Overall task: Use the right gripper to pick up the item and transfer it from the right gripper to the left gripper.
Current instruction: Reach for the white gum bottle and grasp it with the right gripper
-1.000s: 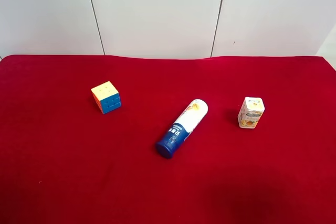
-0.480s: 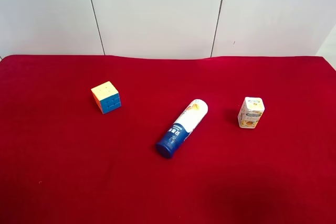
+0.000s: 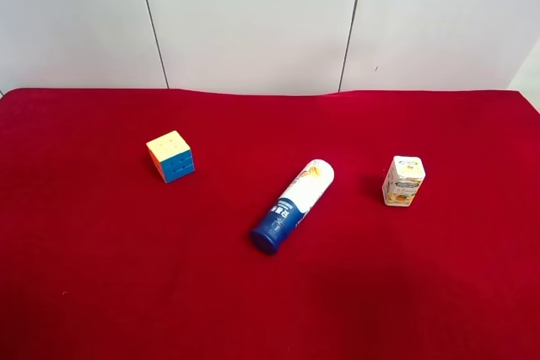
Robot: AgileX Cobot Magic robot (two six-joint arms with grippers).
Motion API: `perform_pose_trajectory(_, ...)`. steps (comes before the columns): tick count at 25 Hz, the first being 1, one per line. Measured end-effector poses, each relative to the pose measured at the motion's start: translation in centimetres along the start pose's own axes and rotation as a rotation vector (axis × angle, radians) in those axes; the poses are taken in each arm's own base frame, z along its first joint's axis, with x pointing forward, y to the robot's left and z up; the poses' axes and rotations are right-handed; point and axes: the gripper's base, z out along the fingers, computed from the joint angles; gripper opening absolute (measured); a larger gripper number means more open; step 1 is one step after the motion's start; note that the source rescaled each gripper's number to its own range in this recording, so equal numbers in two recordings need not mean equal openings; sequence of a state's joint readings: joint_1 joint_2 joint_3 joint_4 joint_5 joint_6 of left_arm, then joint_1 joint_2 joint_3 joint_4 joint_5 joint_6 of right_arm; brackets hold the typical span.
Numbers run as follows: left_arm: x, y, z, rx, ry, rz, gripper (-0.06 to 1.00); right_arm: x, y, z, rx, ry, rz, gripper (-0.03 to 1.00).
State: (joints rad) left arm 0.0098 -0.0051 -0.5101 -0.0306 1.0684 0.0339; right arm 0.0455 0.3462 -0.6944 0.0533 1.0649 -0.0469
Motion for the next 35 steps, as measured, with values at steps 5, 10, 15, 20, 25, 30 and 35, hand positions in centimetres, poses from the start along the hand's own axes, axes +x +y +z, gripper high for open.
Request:
perform_pose_trajectory(5, 0.0, 0.0, 0.0, 0.0, 0.0, 0.0, 1.0, -4.0, -0.2, 2.0, -0.002, 0.103, 0.005, 1.0)
perform_pose_trajectory(10, 0.0, 0.0, 0.0, 0.0, 0.0, 0.0, 1.0, -7.8, 0.0, 6.3, -0.029, 0.246, -0.009, 1.0)
perform_pose_trajectory(15, 0.0, 0.0, 0.0, 0.0, 0.0, -0.003, 1.0, -10.2, 1.3, 12.6, -0.063, 0.43, 0.015, 1.0)
perform_pose_trajectory(20, 0.0, 0.0, 0.0, -0.003, 0.0, -0.007, 1.0, -10.1, 1.8, 18.2, -0.048, 0.591, 0.05, 1.0)
perform_pose_trajectory(25, 0.0, 0.1, 0.0, -0.006, 0.0, -0.009, 1.0, -8.7, 2.0, 22.6, -0.034, 0.725, 0.057, 1.0)
perform_pose_trajectory(30, 0.0, 0.1, 0.0, -0.006, 0.0, -0.009, 1.0, -7.6, 2.1, 25.3, -0.028, 0.772, 0.058, 1.0)
perform_pose_trajectory(35, 0.0, 0.1, 0.0, -0.007, 0.0, -0.008, 1.0, -6.8, 2.1, 27.9, -0.023, 0.753, 0.064, 1.0)
